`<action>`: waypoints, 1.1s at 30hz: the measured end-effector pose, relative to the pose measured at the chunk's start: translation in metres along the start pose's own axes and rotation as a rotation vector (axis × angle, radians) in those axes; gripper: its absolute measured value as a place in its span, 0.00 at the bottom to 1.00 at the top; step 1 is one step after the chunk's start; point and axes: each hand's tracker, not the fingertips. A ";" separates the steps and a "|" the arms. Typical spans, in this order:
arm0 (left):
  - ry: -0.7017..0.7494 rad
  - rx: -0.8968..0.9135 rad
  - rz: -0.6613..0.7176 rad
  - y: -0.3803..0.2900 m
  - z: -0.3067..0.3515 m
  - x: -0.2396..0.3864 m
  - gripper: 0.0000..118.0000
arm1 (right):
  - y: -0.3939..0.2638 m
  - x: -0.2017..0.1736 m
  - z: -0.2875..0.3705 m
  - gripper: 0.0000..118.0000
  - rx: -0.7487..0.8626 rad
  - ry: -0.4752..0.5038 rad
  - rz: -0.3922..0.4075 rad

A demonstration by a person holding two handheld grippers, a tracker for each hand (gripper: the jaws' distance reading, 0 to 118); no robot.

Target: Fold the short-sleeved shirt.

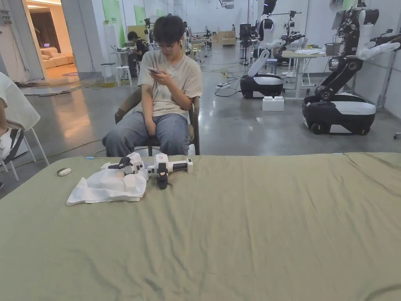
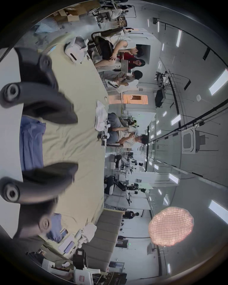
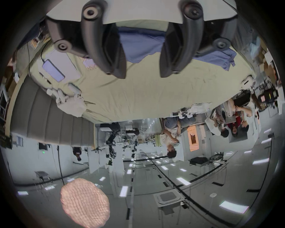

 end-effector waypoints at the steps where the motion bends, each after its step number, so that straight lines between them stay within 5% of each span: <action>1: -0.006 0.010 -0.010 0.003 0.004 0.003 0.20 | 0.003 -0.005 0.002 0.26 0.008 0.004 0.012; 3: -0.023 0.033 -0.046 0.008 0.009 0.009 0.05 | 0.008 -0.013 0.004 0.04 0.020 0.005 0.024; 5: -0.040 0.047 -0.069 0.010 0.013 0.014 0.00 | 0.011 -0.018 0.006 0.01 0.042 -0.005 0.039; 11: -0.065 0.051 -0.068 0.014 0.016 0.017 0.00 | 0.018 -0.027 0.010 0.00 0.082 0.033 0.027; 17: -0.093 0.024 0.020 0.015 0.003 0.000 0.00 | 0.018 -0.029 0.011 0.00 0.107 0.061 0.048; 21: -0.085 -0.114 0.149 -0.004 -0.036 -0.035 0.00 | 0.012 -0.024 0.006 0.00 0.063 0.120 -0.008; 22: -0.092 -0.155 0.214 -0.015 -0.050 -0.050 0.08 | 0.009 -0.021 0.005 0.00 0.058 0.123 -0.015; 25: -0.048 -0.345 0.390 -0.052 -0.099 -0.094 0.69 | -0.001 -0.017 0.006 0.00 0.034 0.122 -0.025; 26: -0.071 -0.383 0.447 -0.069 -0.113 -0.108 0.76 | -0.003 -0.016 0.006 0.00 0.020 0.129 -0.037; 33: -0.128 -0.594 0.848 -0.168 -0.185 -0.153 0.76 | -0.025 0.000 0.007 0.00 -0.095 0.101 -0.129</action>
